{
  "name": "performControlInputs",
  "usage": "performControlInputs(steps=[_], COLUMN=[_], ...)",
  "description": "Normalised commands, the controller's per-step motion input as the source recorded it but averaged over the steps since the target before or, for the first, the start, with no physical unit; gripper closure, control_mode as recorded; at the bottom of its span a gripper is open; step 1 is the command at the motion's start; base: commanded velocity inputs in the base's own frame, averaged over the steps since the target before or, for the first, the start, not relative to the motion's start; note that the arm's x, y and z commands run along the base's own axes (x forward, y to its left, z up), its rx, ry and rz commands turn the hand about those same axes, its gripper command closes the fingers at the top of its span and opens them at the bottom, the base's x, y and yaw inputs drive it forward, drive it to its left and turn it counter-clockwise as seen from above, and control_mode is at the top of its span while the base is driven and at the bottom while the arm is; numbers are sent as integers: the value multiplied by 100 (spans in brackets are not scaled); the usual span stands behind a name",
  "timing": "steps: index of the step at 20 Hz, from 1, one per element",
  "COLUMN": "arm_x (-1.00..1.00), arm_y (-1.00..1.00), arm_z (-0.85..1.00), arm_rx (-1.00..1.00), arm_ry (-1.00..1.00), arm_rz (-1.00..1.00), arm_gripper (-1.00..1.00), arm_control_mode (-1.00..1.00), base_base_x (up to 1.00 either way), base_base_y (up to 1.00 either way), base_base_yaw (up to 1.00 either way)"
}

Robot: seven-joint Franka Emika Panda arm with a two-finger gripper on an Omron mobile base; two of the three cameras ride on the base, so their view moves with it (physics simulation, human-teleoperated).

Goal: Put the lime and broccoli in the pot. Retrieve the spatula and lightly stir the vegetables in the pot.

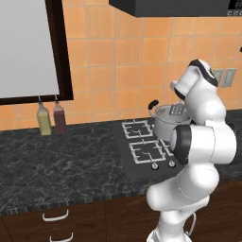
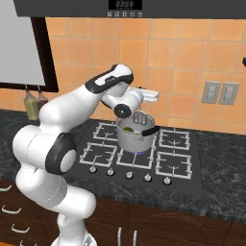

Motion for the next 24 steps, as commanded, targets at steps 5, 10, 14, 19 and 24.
performControlInputs(steps=[5,10,14,19,24], arm_x=[0,0,0,0,-31], arm_y=[2,10,6,0,0], arm_z=[-52,-41,0,0,0], arm_rx=[-1,0,0,0,1], arm_ry=[-5,3,9,0,1], arm_rz=[0,0,0,0,0], arm_gripper=[100,100,100,100,100], arm_control_mode=[-100,-100,-100,-100,-100], base_base_x=[0,0,0,0,0], base_base_y=[0,0,0,0,0], base_base_yaw=[0,0,0,0,0])
